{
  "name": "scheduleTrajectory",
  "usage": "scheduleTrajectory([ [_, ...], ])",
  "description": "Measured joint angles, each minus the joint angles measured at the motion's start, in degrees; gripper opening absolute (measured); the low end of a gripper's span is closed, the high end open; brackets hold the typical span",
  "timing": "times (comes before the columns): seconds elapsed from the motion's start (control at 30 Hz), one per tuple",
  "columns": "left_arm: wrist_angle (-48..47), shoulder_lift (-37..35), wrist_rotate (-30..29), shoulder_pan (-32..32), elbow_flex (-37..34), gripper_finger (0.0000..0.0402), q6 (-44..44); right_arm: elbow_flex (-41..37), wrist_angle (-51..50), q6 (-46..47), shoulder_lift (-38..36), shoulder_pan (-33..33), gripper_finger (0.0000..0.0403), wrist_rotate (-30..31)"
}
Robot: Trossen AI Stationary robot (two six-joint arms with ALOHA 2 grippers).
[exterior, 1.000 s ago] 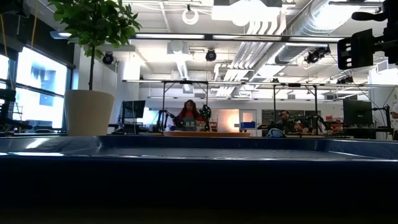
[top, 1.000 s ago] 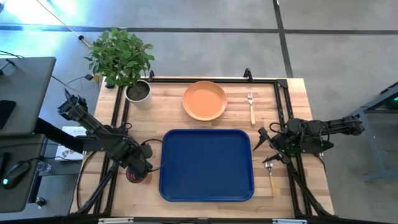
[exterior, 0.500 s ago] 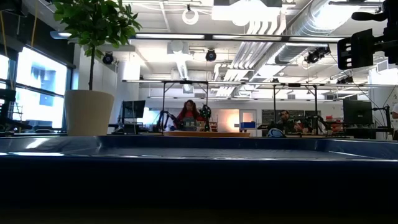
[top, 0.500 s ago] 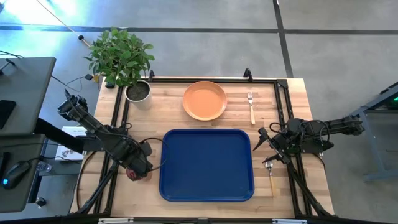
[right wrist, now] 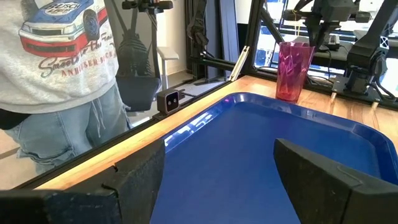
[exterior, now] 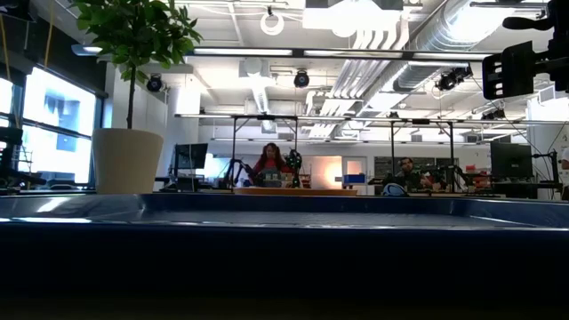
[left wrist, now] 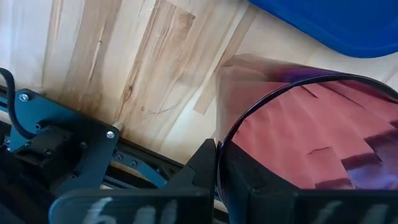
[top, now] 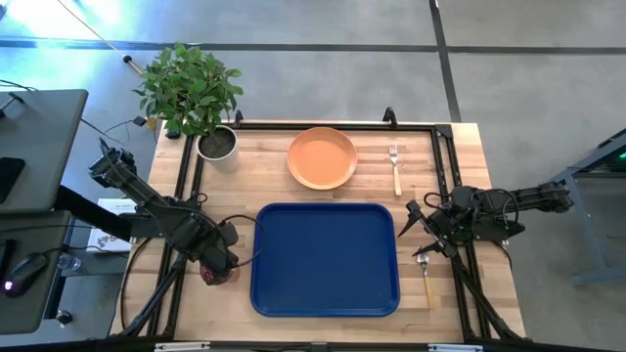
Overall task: Pick and place plate/cup/fork/spoon on tray
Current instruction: Put the red cup on the top left of the blue tray
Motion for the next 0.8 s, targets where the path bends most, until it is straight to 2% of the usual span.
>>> scheduleTrajectory([
  [0.27,0.02,-4.86,-2.08,0.0,-0.01,0.0003,-3.7,0.0,0.0,0.0,-0.01,0.0,0.0293,-0.01],
  [0.53,0.06,-9.08,-4.17,0.69,-0.01,0.0002,-3.79,0.0,0.0,0.0,-0.01,0.0,0.0293,0.0],
  [0.8,0.88,-12.64,-10.0,3.95,-0.01,0.0001,-0.36,0.0,0.01,0.0,0.01,0.01,0.0293,0.0],
])
